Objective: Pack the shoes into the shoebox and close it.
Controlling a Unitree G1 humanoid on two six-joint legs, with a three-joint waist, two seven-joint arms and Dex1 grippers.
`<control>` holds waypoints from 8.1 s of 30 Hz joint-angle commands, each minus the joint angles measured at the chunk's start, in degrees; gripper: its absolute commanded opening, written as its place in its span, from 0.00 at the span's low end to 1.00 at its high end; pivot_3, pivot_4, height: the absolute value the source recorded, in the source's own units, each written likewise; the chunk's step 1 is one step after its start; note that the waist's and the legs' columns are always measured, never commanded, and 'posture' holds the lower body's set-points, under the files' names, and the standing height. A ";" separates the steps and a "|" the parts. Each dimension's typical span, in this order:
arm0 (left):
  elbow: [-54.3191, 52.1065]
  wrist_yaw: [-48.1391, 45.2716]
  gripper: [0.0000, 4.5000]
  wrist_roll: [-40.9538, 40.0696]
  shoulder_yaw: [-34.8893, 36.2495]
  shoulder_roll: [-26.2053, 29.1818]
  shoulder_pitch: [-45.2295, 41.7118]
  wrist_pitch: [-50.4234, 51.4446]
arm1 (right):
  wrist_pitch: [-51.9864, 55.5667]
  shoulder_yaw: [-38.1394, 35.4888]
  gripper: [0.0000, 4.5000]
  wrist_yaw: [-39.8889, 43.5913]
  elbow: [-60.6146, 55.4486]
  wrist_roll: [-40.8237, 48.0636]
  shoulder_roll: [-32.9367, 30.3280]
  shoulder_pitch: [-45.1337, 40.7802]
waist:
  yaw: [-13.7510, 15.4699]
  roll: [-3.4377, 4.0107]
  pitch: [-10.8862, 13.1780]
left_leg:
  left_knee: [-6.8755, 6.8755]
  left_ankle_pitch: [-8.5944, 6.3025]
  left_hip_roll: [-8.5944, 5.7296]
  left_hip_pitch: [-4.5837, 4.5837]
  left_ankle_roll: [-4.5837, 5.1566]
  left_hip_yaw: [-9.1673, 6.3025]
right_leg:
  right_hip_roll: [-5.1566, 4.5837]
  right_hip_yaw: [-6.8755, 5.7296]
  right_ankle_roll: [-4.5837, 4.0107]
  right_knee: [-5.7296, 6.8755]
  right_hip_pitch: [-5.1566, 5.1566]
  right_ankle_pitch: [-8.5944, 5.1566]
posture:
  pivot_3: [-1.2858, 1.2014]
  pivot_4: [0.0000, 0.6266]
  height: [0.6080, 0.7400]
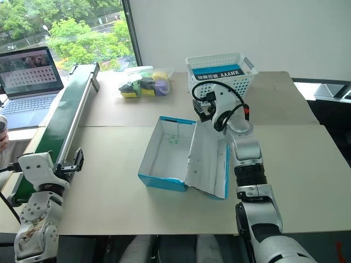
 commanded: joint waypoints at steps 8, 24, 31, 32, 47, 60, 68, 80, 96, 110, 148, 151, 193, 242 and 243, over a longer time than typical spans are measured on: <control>-3.71 -1.78 1.00 -6.18 10.10 3.54 3.90 3.38 | 17.71 15.72 0.99 27.95 -24.99 17.43 2.05 -4.46 | -1.28 -0.02 0.00 | -0.14 -0.04 0.22 0.01 0.05 -0.02 | 0.23 0.04 -0.12 0.08 -0.17 0.06 | 0.52 0.24 0.93; -7.22 -5.18 1.00 -12.78 14.19 5.32 10.86 11.07 | 21.21 25.17 0.99 24.30 -25.49 13.99 8.86 -2.85 | -0.02 -0.23 -0.09 | 0.03 -0.21 0.25 0.08 -0.23 -0.04 | 0.25 0.06 -0.14 -0.02 -0.11 0.07 | 0.52 0.24 0.93; -7.27 -3.90 1.00 -16.03 15.41 4.42 9.46 13.27 | 24.34 25.06 0.99 23.54 -26.81 14.63 9.24 -3.18 | 0.15 -0.27 -0.10 | 0.05 -0.22 0.26 0.08 -0.25 -0.04 | 0.25 0.04 -0.14 -0.04 -0.08 0.06 | 0.52 0.24 0.93; -7.31 -3.85 1.00 -16.25 15.38 4.62 9.53 13.62 | 24.47 25.17 0.99 23.81 -27.05 14.62 8.98 -3.27 | 0.11 -0.27 -0.10 | 0.05 -0.22 0.27 0.08 -0.25 -0.04 | 0.26 0.04 -0.15 -0.04 -0.08 0.07 | 0.52 0.24 0.93; -6.01 -1.72 1.00 -16.30 14.92 5.49 9.08 17.77 | 23.85 25.41 0.99 23.48 -26.51 13.54 8.34 -2.43 | -0.07 -0.27 -0.10 | 0.05 -0.23 0.29 0.08 -0.28 -0.03 | 0.29 0.05 -0.15 -0.05 -0.09 0.06 | 0.52 0.24 0.93; -3.70 0.19 1.00 -11.03 15.00 7.56 7.52 16.52 | 23.44 24.13 0.99 21.87 -25.05 13.41 8.77 -1.77 | -0.04 -0.27 -0.10 | 0.04 -0.24 0.30 0.08 -0.29 -0.03 | 0.29 0.04 -0.15 -0.05 -0.10 0.06 | 0.52 0.24 0.93; -2.41 -0.05 1.00 -10.78 14.32 6.99 6.90 16.06 | 23.67 24.01 0.99 21.60 -25.65 13.38 8.70 -1.56 | -0.08 -0.28 -0.10 | 0.04 -0.25 0.30 0.08 -0.30 -0.02 | 0.29 0.05 -0.15 -0.06 -0.10 0.06 | 0.52 0.24 0.93; -1.57 -0.21 1.00 -10.32 14.18 6.98 6.61 15.75 | 23.68 23.70 0.99 20.97 -25.75 13.47 8.80 -1.70 | -0.07 -0.28 -0.10 | 0.03 -0.25 0.30 0.08 -0.31 -0.02 | 0.29 0.05 -0.15 -0.06 -0.10 0.06 | 0.52 0.24 0.93; 0.96 -0.20 0.73 -10.63 14.08 6.43 5.18 15.90 | 24.30 22.26 1.00 19.94 -26.10 14.25 8.97 -2.41 | 0.26 -0.27 -0.10 | 0.03 -0.25 0.30 0.10 -0.31 -0.02 | 0.28 0.04 -0.15 -0.05 -0.10 0.06 | 0.52 0.24 0.93; -5.58 5.09 0.56 -6.14 14.33 3.63 -0.94 5.05 | 26.67 17.39 1.00 15.94 -22.25 15.22 11.95 -4.05 | 0.47 -0.59 -0.10 | 0.04 -0.24 0.31 0.10 -0.32 -0.03 | 0.29 0.03 -0.16 -0.04 -0.09 0.06 | 0.52 0.24 0.93; -16.06 -2.69 0.56 -0.04 -16.31 -0.10 -7.93 8.83 | 45.87 -20.26 1.00 -10.04 8.69 47.05 22.90 -18.61 | -0.21 -0.62 -0.09 | 0.13 -0.25 0.39 -0.54 -0.38 0.28 | 0.42 0.29 -0.21 0.35 -0.87 0.09 | 0.52 0.24 0.93; -16.49 -3.35 0.56 -0.15 -14.72 0.69 -6.55 8.77 | 45.73 -19.99 1.00 -9.71 8.87 46.82 22.41 -18.75 | -0.21 -0.62 -0.09 | 0.13 -0.25 0.40 -0.54 -0.39 0.28 | 0.42 0.29 -0.21 0.35 -0.87 0.09 | 0.52 0.24 0.93; -20.37 -2.24 0.56 0.88 -17.66 -0.58 -11.76 12.10 | 45.15 -23.05 0.06 -10.87 10.45 57.69 25.47 -20.97 | -0.17 -0.62 -0.09 | 0.19 -0.25 0.42 -0.59 -0.38 0.30 | 0.44 0.29 -0.22 0.39 -0.87 0.10 | 0.52 0.24 0.93; -18.13 -26.53 0.98 -4.82 -9.52 20.73 -2.96 13.04 | 73.14 -22.83 0.06 -66.65 -23.54 54.19 19.14 -1.12 | -0.23 -0.45 -0.03 | 0.20 -0.26 0.97 -0.63 -0.35 0.45 | 0.99 0.40 -0.53 0.35 -0.98 0.19 | 0.52 0.24 0.93; -18.19 -26.55 0.98 -4.83 -9.50 20.77 -3.05 13.10 | 73.14 -22.58 0.06 -66.85 -23.40 54.10 19.12 -1.27 | -0.23 -0.45 -0.03 | 0.20 -0.26 0.98 -0.63 -0.35 0.45 | 1.01 0.40 -0.53 0.35 -0.98 0.19 | 0.52 0.24 0.93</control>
